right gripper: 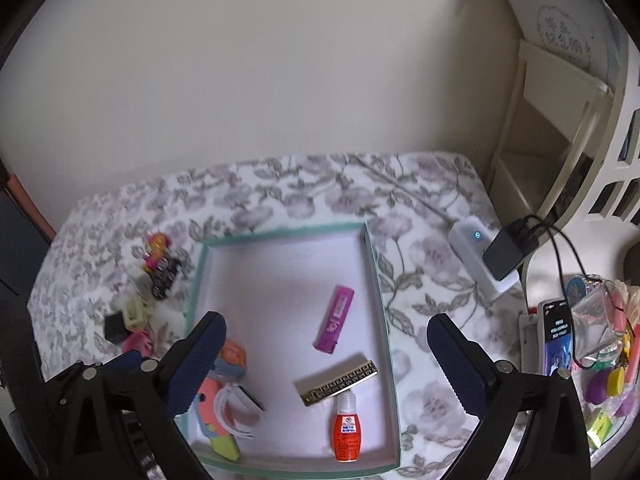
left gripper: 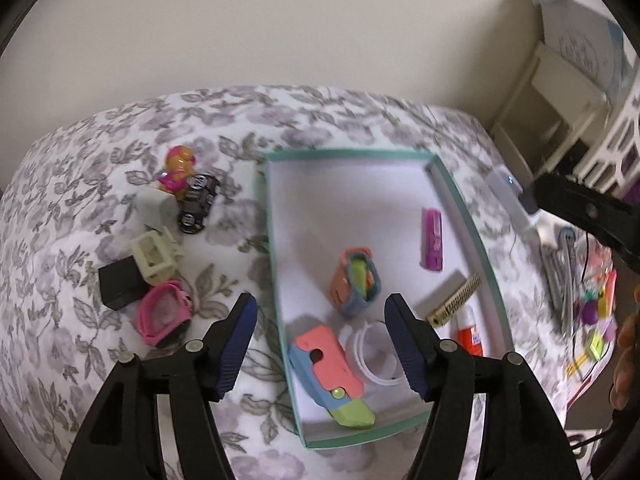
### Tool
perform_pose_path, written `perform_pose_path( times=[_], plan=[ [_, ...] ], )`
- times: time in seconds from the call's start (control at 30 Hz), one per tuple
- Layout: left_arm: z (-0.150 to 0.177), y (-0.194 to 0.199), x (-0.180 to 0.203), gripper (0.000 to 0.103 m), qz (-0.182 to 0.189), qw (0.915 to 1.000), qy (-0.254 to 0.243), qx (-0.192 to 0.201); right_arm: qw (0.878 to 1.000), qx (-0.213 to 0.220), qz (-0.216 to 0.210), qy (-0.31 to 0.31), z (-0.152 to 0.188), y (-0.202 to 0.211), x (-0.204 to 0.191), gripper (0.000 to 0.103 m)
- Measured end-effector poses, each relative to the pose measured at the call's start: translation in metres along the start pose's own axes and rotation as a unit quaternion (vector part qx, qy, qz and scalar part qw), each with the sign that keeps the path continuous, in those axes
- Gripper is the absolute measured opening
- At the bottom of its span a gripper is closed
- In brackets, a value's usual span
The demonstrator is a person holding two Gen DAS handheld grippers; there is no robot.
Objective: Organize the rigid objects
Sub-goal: 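Return both tools from the tray back over the pile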
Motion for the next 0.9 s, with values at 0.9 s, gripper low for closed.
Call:
perform_pose_path(
  times=[0.9],
  plan=[
    [-0.006,0.035,-0.195,0.087,-0.133,0.9685,0.207,0.038,0.996,-0.019,-0.055,0.063,0.02,-0.017,-0.111,0.103]
  ],
)
Point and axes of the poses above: each gripper's, at about its wrist camera, not at the fingertips, and y roughly against the way its jaws point, x to its right, z to its underside, the point moved 9 cm from there along -y, roughly the way its jaws point, and after that the axes turned 4 degrees about x, right-handed, at the moved point
